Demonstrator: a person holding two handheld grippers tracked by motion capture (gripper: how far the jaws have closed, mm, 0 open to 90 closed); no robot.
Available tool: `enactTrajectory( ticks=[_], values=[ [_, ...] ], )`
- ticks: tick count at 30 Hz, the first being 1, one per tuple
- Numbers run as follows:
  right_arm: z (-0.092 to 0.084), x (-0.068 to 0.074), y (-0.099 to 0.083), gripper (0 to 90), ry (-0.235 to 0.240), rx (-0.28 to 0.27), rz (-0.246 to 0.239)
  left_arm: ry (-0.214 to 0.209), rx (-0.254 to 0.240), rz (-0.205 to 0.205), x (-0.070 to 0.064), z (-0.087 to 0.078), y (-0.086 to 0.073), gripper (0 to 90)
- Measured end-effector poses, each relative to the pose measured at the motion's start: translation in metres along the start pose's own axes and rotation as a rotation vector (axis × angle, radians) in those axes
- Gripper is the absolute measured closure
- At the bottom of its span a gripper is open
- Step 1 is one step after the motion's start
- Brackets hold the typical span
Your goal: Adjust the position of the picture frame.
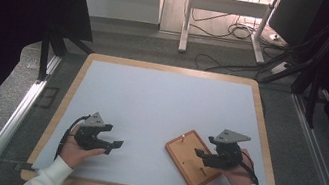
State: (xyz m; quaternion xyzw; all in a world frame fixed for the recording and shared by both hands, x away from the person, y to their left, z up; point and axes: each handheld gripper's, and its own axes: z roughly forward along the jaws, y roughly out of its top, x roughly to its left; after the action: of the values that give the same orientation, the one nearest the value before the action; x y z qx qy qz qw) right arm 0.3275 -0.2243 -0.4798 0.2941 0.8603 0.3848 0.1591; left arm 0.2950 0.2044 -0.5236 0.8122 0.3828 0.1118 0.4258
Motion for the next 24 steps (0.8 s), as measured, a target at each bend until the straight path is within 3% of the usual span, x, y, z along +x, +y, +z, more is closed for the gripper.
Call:
enactTrajectory(
  ticks=[8, 19, 24],
  values=[
    [0.019, 0.003, 0.011, 37.9, 0.021, 0.014, -0.021, -0.004, 0.013, 0.012, -0.003, 0.003, -0.001, 21.4],
    [0.054, 0.013, 0.024, 51.8, 0.065, 0.054, -0.114, -0.009, 0.025, 0.016, -0.003, 0.006, -0.002, 21.3],
    [0.065, 0.01, 0.026, 66.8, 0.087, 0.053, -0.115, -0.01, 0.03, 0.021, -0.003, 0.007, -0.002, 21.2]
  ],
)
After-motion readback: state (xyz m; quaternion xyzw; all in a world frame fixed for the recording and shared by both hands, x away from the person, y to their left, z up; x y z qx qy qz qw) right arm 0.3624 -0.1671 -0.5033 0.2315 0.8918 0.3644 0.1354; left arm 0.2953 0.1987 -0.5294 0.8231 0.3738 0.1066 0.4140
